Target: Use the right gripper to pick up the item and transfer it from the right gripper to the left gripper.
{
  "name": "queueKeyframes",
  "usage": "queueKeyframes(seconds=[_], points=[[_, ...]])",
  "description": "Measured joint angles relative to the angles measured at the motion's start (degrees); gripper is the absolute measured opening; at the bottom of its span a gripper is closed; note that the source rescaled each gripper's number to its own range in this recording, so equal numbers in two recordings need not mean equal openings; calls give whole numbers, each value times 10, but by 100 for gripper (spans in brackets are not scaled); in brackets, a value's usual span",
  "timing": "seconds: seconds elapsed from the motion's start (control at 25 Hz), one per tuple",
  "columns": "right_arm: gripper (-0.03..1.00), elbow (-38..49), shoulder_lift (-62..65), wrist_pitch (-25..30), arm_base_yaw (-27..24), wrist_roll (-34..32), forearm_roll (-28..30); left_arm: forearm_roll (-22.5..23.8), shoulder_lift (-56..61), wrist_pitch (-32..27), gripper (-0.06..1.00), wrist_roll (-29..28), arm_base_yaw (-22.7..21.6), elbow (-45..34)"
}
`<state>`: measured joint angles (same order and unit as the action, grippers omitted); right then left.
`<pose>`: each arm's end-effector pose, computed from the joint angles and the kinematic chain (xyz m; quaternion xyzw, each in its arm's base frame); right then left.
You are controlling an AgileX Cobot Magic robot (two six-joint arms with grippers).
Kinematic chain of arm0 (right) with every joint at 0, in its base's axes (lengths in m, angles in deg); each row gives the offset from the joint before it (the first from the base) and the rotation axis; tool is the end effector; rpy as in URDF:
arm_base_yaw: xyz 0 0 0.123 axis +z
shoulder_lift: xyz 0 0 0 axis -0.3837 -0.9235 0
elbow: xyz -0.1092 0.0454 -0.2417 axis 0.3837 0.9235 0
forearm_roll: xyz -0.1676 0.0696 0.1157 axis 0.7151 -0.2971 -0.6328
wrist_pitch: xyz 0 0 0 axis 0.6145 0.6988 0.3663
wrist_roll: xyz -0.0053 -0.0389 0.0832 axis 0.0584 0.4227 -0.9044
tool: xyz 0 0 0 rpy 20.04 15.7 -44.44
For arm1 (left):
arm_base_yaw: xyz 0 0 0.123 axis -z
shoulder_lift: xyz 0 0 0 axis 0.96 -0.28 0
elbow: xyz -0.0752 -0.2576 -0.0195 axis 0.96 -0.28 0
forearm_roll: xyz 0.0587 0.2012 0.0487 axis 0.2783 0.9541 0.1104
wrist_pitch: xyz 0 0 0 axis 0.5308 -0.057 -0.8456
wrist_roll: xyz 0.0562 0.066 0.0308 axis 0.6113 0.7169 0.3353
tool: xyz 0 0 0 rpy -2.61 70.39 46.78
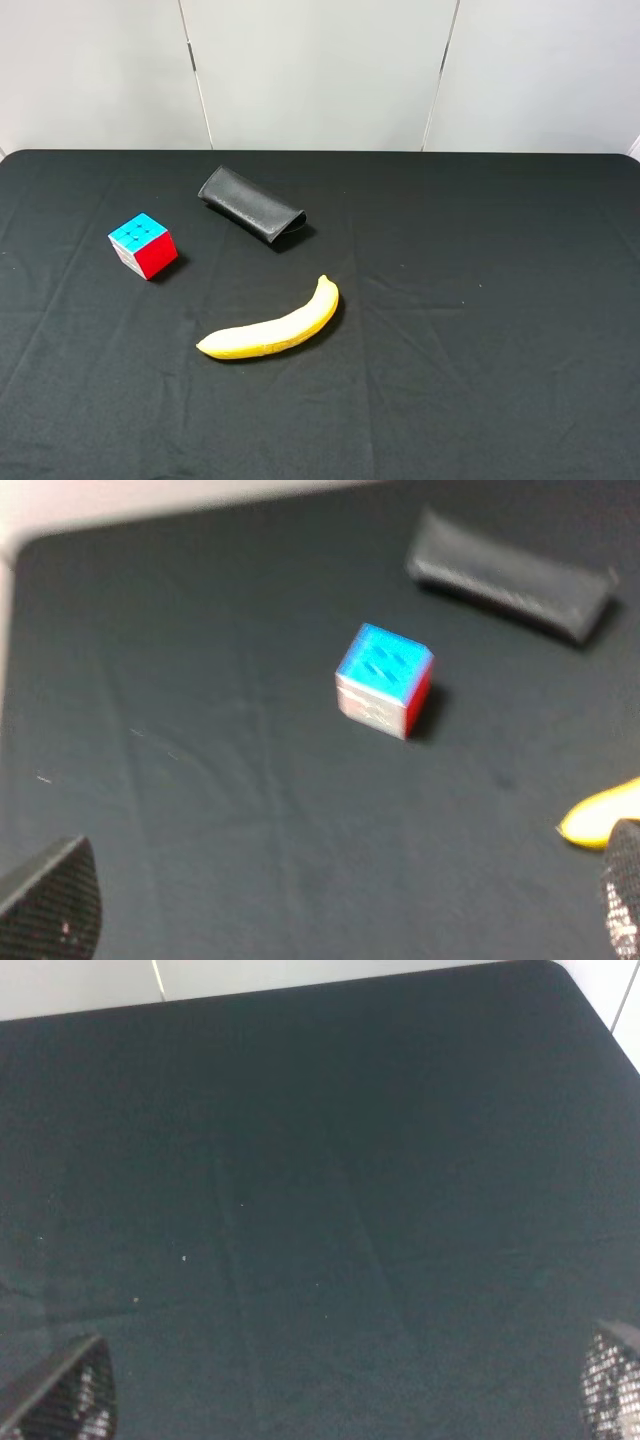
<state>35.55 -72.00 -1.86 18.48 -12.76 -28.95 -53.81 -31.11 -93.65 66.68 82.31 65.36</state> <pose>-0.0184 0.0023 0.2590 0.0615 0.8444 0.0071 0.5321 -0.0104 0.0083 0.3629 0.0716 0.8448 0.0079 0.5303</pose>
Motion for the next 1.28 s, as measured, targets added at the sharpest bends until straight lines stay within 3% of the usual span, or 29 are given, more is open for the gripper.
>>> queueKeyframes(seconds=[0.12, 0.32, 0.52, 0.72, 0.96, 1.28], points=[[100, 0, 0, 0, 0, 0, 0, 25, 68, 0, 100, -10, 0, -2], [100, 0, 0, 0, 0, 0, 0, 27, 115, 0, 100, -38, 0, -26], [100, 0, 0, 0, 0, 0, 0, 27, 136, 0, 100, -82, 0, -94], [100, 0, 0, 0, 0, 0, 0, -9, 136, 2, 100, -87, 0, -171], [100, 0, 0, 0, 0, 0, 0, -22, 135, 51, 100, -86, 0, -250], [100, 0, 0, 0, 0, 0, 0, -24, 135, 58, 100, -78, 0, -260]])
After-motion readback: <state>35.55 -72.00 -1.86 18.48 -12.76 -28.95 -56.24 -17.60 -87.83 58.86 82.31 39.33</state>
